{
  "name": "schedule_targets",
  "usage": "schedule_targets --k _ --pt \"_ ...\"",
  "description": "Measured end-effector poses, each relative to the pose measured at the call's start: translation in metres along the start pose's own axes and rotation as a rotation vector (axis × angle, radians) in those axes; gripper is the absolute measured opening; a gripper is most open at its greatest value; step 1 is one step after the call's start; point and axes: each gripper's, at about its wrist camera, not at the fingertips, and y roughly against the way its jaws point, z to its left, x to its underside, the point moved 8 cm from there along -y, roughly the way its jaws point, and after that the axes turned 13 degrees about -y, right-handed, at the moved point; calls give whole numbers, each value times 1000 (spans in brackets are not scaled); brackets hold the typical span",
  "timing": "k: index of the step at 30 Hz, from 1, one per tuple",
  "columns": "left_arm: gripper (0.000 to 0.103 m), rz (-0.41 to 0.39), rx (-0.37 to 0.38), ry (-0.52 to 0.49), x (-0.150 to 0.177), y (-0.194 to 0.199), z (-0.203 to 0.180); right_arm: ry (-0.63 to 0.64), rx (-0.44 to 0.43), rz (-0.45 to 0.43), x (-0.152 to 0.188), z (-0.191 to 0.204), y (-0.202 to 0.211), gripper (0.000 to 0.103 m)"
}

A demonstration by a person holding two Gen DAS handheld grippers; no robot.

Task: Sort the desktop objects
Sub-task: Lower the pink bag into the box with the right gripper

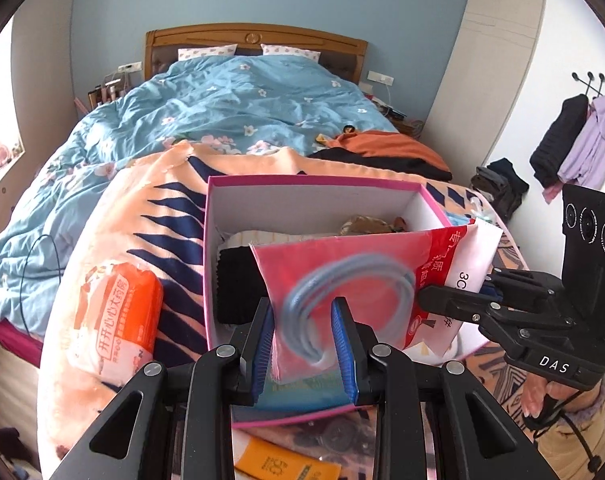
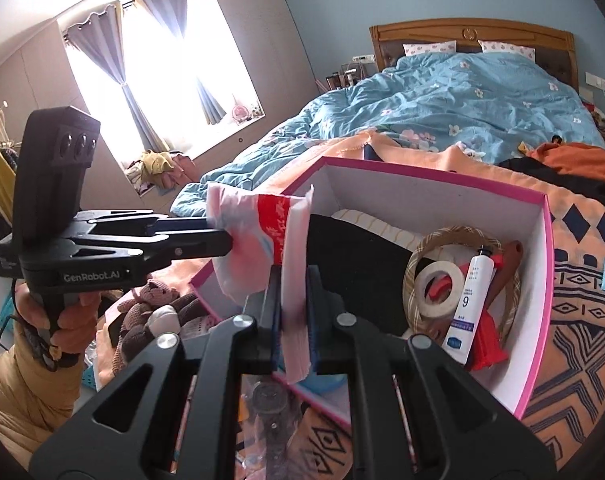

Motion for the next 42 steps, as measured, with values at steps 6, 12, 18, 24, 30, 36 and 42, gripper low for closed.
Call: schedule_targets --k 6,12,18,24,30,36,42 --pt "29 16 -1 18 -3 -16 8 -28 5 24 -7 -12 -15 12" --pt "29 37 -20 22 -5 -29 14 -45 19 45 -11 -20 -28 12" --pt "29 62 -34 32 -9 -45 20 -59 48 72 -13 -27 -42 12" --pt "29 90 -57 31 -12 -58 25 -73 88 102 -18 -35 -57 12" --pt "29 115 -82 28 -13 -70 30 -76 116 131 -19 -41 -68 12" --pt "29 144 -105 20 -13 -79 33 -81 135 167 -20 -48 -79 12" --pt "29 165 -132 11 -13 -85 35 -64 170 203 -21 -48 -86 12"
